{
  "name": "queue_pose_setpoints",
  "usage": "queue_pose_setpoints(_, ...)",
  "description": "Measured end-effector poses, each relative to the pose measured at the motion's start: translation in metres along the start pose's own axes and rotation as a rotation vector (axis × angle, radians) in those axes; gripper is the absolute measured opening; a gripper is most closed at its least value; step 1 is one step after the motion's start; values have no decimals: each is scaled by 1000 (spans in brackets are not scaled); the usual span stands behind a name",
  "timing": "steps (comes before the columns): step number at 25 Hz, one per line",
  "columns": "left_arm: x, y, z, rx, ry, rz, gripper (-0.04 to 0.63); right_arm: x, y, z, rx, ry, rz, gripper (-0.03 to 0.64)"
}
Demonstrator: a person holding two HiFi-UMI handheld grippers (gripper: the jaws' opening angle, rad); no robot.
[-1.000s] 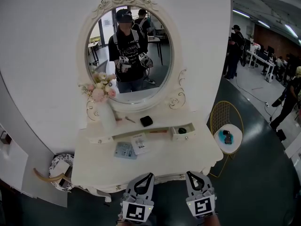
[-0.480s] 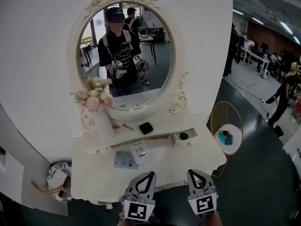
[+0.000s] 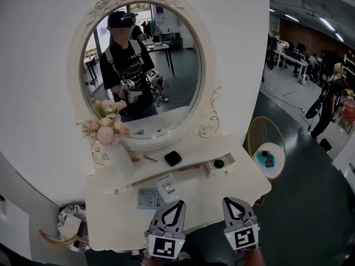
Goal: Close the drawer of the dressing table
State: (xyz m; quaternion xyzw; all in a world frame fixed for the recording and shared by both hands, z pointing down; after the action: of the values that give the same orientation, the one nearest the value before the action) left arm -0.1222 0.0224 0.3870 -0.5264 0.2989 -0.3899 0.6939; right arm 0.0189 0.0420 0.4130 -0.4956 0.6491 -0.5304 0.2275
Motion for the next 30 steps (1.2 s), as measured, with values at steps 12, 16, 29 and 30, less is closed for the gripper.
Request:
queue_pose_setpoints(12,19,-14,-16,-44,-15,3,17,16,-10,2,59,-45,-16,11)
queue_pose_setpoints(16,30,-14,-13,-54,-22,-3,17,20,-17,14,73,-48,-24,11)
queue_pose_setpoints(29,91,-15,-4,-53,-12,-24,17,53,-31,70,90,-35,-23,12)
queue_pose_setpoints(30,95,-15,-5,-68,-10,-23,17,56,-32,74,88,-33,-18,12)
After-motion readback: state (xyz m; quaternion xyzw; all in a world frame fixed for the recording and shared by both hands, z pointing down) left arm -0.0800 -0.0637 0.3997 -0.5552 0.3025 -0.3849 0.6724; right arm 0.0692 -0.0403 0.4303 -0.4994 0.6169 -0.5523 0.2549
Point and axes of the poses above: the fingertips, and each gripper's own axes: x forward along the fingers, z to its right, y out of its top, the point moved 1 cm from there along -x, backward along the fingers, and after that the axes turned 10 degrees about y, right-handed, at the moved point
